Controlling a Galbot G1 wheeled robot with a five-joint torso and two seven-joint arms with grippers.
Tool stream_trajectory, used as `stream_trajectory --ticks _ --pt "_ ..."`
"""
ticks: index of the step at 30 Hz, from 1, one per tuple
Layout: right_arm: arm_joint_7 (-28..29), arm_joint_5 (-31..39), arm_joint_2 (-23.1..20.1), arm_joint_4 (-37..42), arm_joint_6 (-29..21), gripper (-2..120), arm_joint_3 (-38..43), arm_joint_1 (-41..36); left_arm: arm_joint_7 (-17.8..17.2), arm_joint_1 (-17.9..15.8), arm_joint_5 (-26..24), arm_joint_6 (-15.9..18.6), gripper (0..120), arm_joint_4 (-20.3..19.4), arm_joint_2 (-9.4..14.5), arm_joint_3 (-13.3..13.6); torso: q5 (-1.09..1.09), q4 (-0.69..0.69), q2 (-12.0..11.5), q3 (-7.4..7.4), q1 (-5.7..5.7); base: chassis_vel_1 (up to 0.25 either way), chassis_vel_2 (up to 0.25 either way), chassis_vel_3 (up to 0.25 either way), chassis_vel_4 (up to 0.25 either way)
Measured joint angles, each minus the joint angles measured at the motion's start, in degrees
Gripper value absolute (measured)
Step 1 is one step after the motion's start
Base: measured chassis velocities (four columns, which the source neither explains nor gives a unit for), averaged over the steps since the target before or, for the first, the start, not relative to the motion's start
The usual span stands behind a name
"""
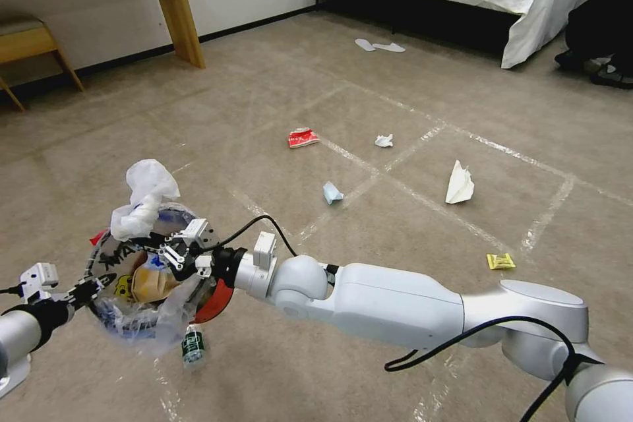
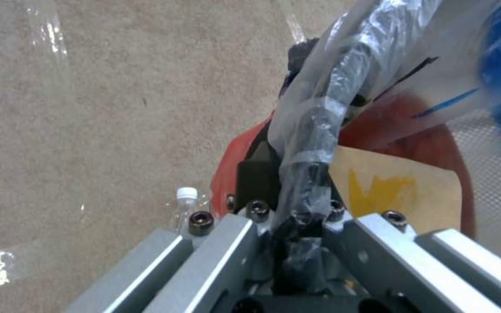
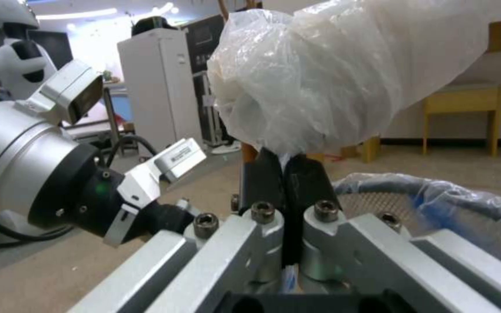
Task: Pick up the trash bin and place the garbage on the floor into it.
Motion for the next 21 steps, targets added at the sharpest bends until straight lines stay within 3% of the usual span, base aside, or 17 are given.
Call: stream_trajectory --ticks 18,21 --pt "1.5 -1.1 -0.6 0.4 -0.5 0 -1.9 -0.7 0.0 -0.5 0.1 0.0 0 -0.1 -0.3 0.0 0.00 0.00 0.0 0.00 0.00 0.000 0.000 0.000 0.000" --pt "1.6 -1.2 -0.7 0.5 -0.5 8 -2.0 -0.8 0.0 -0.5 0.1 0.0 0 -0.1 -0.3 0.0 0.00 0.00 0.0 0.00 0.00 0.000 0.000 0.000 0.000"
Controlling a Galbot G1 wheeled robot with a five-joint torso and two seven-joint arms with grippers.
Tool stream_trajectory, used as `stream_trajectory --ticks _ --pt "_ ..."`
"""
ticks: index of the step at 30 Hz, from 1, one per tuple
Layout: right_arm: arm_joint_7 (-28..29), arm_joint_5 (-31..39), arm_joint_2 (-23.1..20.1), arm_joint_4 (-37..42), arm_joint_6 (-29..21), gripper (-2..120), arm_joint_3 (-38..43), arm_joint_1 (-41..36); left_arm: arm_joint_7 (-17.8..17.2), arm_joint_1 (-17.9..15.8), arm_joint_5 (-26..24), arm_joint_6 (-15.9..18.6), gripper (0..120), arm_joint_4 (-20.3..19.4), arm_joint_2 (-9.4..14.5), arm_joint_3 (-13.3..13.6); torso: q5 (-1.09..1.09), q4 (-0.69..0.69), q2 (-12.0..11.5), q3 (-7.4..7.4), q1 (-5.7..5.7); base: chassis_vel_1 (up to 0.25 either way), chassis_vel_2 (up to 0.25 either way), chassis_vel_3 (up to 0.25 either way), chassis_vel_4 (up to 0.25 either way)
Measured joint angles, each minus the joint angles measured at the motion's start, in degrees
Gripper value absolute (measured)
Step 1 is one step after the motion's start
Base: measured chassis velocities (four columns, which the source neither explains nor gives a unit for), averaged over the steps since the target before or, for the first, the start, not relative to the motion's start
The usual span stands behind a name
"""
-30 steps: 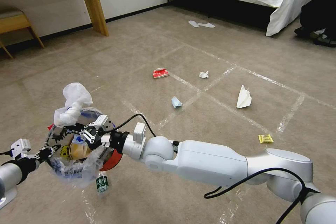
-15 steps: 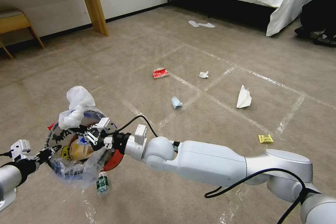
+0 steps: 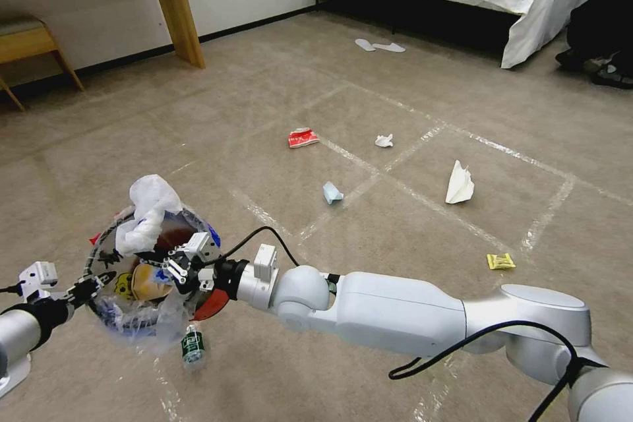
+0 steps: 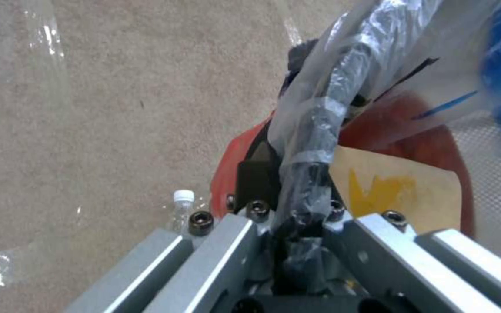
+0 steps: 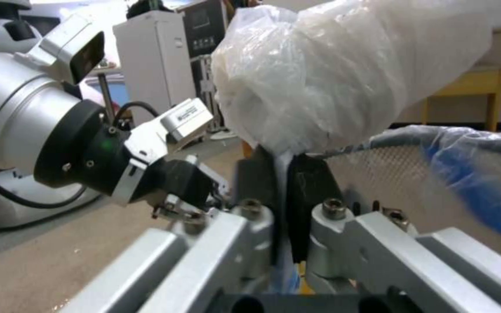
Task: Pick up the trash bin and place the garbage on the floor into it.
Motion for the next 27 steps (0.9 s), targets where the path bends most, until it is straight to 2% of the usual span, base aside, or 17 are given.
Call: stream_trajectory --ticks 3,4,6,8,9,10,12,13,14,16,19,23,27 --pt "0.1 -0.1 -0.1 0.3 -0.1 27 -0.2 -0.1 0.0 0.0 0.0 0.0 0 0.0 0.0 0.0 0.00 0.00 0.0 0.00 0.00 0.000 0.000 0.000 0.000" --pt "0.1 -0.1 -0.1 0.3 -0.1 27 -0.2 -0.1 0.0 0.0 0.0 0.0 0 0.0 0.0 0.0 0.00 0.00 0.0 0.00 0.00 0.000 0.000 0.000 0.000" --pt "0.2 -0.2 -0.1 0.5 -0.2 38 -0.3 -0.2 0.0 0.0 0.0 0.0 0 0.0 0.1 0.0 0.00 0.00 0.0 0.00 0.00 0.000 0.000 0.000 0.000" --pt "0.2 -0.2 -0.1 0.6 -0.2 41 -0.4 -0.2 0.0 0.0 0.0 0.0 0 0.0 0.1 0.0 0.00 0.00 0.0 0.00 0.00 0.000 0.000 0.000 0.000" --pt "0.2 -0.2 -0.1 0.7 -0.2 48 -0.4 -0.2 0.0 0.0 -0.1 0.0 0 0.0 0.2 0.0 0.00 0.00 0.0 0.00 0.00 0.000 0.000 0.000 0.000" --pt "0.2 -0.2 -0.1 0.7 -0.2 48 -0.4 -0.2 0.0 0.0 -0.1 0.0 0 0.0 0.2 0.0 0.00 0.00 0.0 0.00 0.00 0.000 0.000 0.000 0.000" --pt "0.3 -0.2 -0.1 0.7 -0.2 58 -0.4 -0.2 0.0 0.0 -0.1 0.0 0 0.0 0.2 0.0 0.00 0.00 0.0 0.00 0.00 0.000 0.000 0.000 0.000" --pt "0.3 -0.2 -0.1 0.7 -0.2 58 -0.4 -0.2 0.0 0.0 -0.1 0.0 0 0.0 0.2 0.0 0.00 0.00 0.0 0.00 0.00 0.000 0.000 0.000 0.000" --pt "0.3 -0.2 -0.1 0.7 -0.2 65 -0.5 -0.2 0.0 0.0 -0.1 0.0 0 0.0 0.1 0.0 0.00 0.00 0.0 0.00 0.00 0.000 0.000 0.000 0.000" --pt "0.3 -0.2 -0.1 0.7 -0.3 67 -0.5 -0.2 0.0 0.0 -0.1 0.0 0 0.0 0.0 0.0 0.00 0.00 0.0 0.00 0.00 0.000 0.000 0.000 0.000" --pt "0.4 -0.2 -0.2 1.0 -0.3 85 -0.6 -0.2 0.1 0.0 -0.1 0.0 0 0.0 -0.1 0.2 0.00 0.00 0.0 0.00 0.00 0.000 0.000 0.000 0.000" --pt "0.5 -0.2 -0.2 1.1 -0.3 92 -0.6 -0.1 0.1 -0.1 -0.1 0.0 0 0.0 0.0 0.2 0.00 0.00 0.0 0.00 0.00 0.000 0.000 0.000 0.000" --pt "0.7 -0.2 -0.2 1.6 -0.3 85 -0.8 -0.1 0.1 -0.3 -0.1 0.0 0 0.2 0.1 0.2 0.00 0.00 0.0 0.00 0.00 0.000 0.000 0.000 0.000"
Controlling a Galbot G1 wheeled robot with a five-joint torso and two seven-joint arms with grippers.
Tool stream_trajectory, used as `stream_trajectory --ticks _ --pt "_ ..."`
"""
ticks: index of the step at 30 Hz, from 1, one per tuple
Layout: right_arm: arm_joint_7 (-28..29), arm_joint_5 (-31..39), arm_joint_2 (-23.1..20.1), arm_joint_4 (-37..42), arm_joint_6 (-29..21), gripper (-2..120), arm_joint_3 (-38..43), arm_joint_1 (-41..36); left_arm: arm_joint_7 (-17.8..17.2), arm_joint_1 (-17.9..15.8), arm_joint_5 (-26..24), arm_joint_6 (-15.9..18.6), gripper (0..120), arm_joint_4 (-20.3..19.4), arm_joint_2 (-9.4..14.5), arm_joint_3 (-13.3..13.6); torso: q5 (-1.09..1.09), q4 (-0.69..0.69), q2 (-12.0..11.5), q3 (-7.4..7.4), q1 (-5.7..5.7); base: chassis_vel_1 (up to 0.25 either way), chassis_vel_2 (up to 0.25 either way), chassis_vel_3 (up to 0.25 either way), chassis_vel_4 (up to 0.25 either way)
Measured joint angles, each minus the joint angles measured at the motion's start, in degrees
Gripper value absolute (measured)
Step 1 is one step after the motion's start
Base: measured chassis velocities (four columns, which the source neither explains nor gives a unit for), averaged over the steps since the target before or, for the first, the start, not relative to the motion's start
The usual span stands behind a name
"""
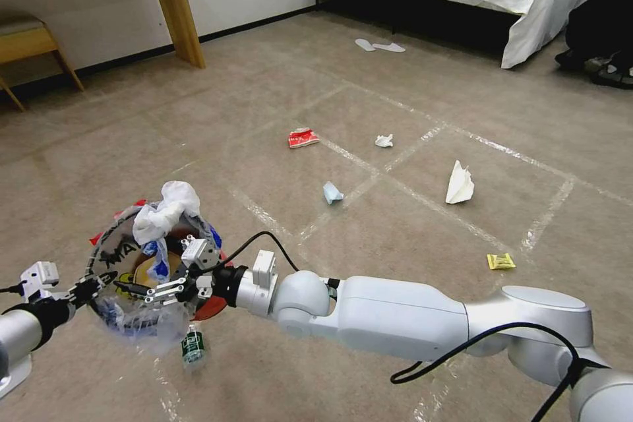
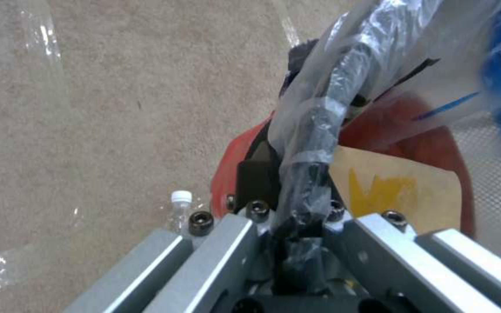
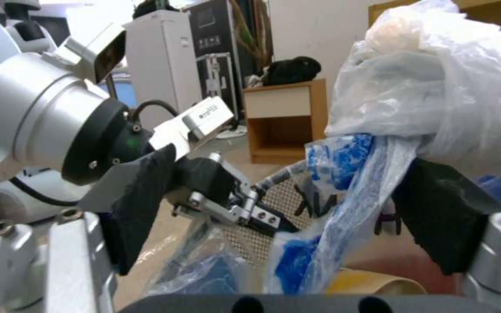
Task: Pick up the trash bin and place the garbage on the floor into it.
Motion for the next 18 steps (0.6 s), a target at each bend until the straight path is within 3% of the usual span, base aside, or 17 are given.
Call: stream_trajectory --ticks 7,18 --pt "1.1 0.1 -0.1 1.0 -0.3 74 -1.0 0.0 0.0 -0.7 -0.2 0.0 0 0.6 0.2 -0.1 0.00 0.00 0.0 0.00 0.00 0.000 0.000 0.000 0.000" --pt "3.5 0.6 0.1 3.4 -1.1 69 -5.1 -0.7 -0.1 -1.4 -0.2 0.0 0 0.9 -0.2 -0.1 0.00 0.00 0.0 0.00 0.00 0.000 0.000 0.000 0.000"
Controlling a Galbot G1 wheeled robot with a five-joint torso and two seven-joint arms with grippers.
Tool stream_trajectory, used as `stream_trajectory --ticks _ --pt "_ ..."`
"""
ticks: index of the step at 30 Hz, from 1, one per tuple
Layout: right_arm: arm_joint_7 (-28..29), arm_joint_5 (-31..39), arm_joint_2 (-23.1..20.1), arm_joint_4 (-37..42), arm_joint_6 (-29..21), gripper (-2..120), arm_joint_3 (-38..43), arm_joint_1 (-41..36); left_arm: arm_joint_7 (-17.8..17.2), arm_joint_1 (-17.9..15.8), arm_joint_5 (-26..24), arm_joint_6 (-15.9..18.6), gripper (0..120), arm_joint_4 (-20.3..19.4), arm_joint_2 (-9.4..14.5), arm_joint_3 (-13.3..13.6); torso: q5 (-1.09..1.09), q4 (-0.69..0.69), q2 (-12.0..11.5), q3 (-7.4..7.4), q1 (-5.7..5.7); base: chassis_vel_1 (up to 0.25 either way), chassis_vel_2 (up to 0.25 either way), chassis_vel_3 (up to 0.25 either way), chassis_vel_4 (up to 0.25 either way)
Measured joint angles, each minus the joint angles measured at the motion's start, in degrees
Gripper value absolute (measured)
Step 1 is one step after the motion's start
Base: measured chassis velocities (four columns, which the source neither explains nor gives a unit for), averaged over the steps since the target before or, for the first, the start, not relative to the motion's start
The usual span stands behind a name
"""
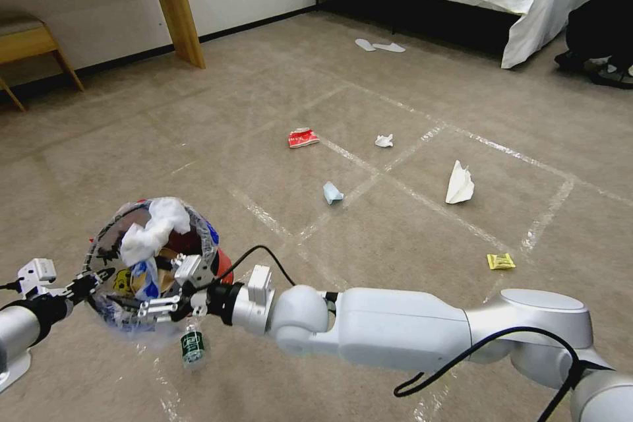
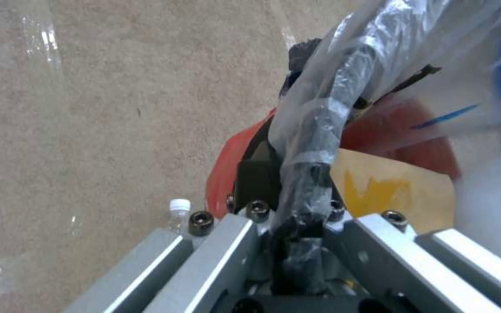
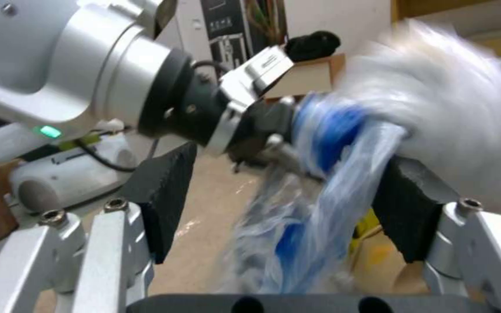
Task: Pick up the trash bin and place the garbage on the floor into it.
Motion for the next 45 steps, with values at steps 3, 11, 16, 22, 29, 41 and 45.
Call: stream_trajectory --ticks 3,11,16,22,29,41,45 --pt "0.3 -0.1 0.2 0.1 -0.1 68 -0.6 0.0 0.0 -0.1 0.0 0.0 0 0.0 -0.2 0.0 0.00 0.00 0.0 0.00 0.00 0.000 0.000 0.000 0.000" --pt "0.8 0.0 0.8 0.1 -0.2 68 -1.2 0.3 0.0 -0.2 0.0 0.0 0 -0.4 -0.8 0.1 0.00 0.00 0.0 0.00 0.00 0.000 0.000 0.000 0.000" --pt "0.8 0.0 0.9 0.2 -0.2 68 -1.1 0.4 0.1 -0.3 0.1 0.0 0 -0.6 -1.1 0.3 0.00 0.00 0.0 0.00 0.00 0.000 0.000 0.000 0.000" --pt "0.7 0.2 1.2 -0.1 -0.2 68 -0.6 0.6 0.2 -0.2 0.4 0.0 0 -0.9 -1.3 0.5 0.00 0.00 0.0 0.00 0.00 0.000 0.000 0.000 0.000" --pt "0.8 1.4 1.6 0.9 -0.1 68 2.2 0.5 0.5 -0.2 0.7 0.0 0 -0.9 -1.6 0.7 0.00 0.00 0.0 0.00 0.00 0.000 0.000 0.000 0.000" --pt "1.6 6.5 3.0 5.0 -0.7 73 18.4 0.7 1.3 -0.3 1.9 0.0 0 -0.7 -1.9 0.1 0.00 0.00 0.0 0.00 0.00 0.000 0.000 0.000 0.000" --pt "1.4 8.8 2.4 5.9 0.1 82 29.3 0.2 2.1 -0.1 3.2 0.0 0 -1.2 -2.3 -0.6 0.00 0.01 0.0 0.00 0.00 0.000 0.000 0.000 0.000"
